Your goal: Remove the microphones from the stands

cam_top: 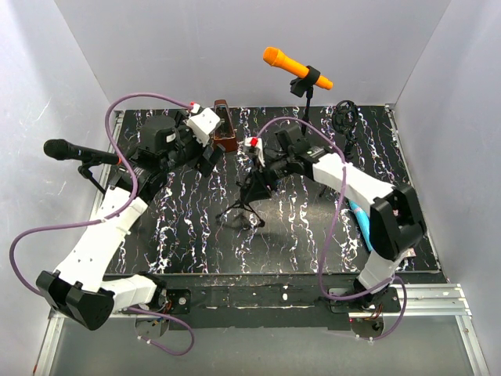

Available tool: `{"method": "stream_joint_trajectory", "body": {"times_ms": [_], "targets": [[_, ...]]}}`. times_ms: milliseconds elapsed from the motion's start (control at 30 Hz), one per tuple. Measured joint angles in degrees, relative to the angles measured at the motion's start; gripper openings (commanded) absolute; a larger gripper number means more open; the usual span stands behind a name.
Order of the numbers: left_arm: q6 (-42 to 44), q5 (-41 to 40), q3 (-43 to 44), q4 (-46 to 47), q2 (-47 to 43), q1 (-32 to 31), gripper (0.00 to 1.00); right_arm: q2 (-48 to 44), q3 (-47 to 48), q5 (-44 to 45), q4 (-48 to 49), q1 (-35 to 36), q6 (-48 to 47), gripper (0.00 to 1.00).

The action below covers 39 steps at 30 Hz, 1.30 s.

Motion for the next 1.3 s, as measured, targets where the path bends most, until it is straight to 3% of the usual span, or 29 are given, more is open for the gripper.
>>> {"method": "stream_joint_trajectory", "body": {"times_ms": [267, 500, 700, 967, 1033, 1167, 1300], "targets": [[0.1, 1.5, 0.0, 1.6, 3.4, 0.0, 0.96, -17.0, -9.0, 0.6, -5.4, -6.8, -2.1, 0.02], [1.5, 1.8, 0.7, 1.3, 7.7, -3.6, 0.96, -29.1, -16.5, 0.8, -16.5, -15.1, -7.4, 0.01], [1.5, 2.8, 3.6, 1.1, 9.5, -3.9, 0.96, -34.5, -20.1, 0.3, -25.5, -24.9, -11.5, 0.01], [1.0, 4.8, 4.7, 2.1, 12.5, -3.9, 0.96, -34.8, -19.3, 0.6, -36.4, -38.0, -18.4, 0.02], [0.8, 5.2, 4.8, 2.8, 13.3, -3.9, 0.96, -34.8, -18.2, 0.5, -38.7, -38.8, -20.2, 0.13], [0.1, 6.3, 4.8, 4.0, 14.6, -3.9, 0.95, -35.1, -18.3, -0.2, -37.9, -37.0, -21.3, 0.14], [3.8, 12.6, 4.4, 3.4, 14.8, -3.8, 0.94, -33.1, -19.3, 0.4, -33.2, -30.3, -19.1, 0.16]]}}
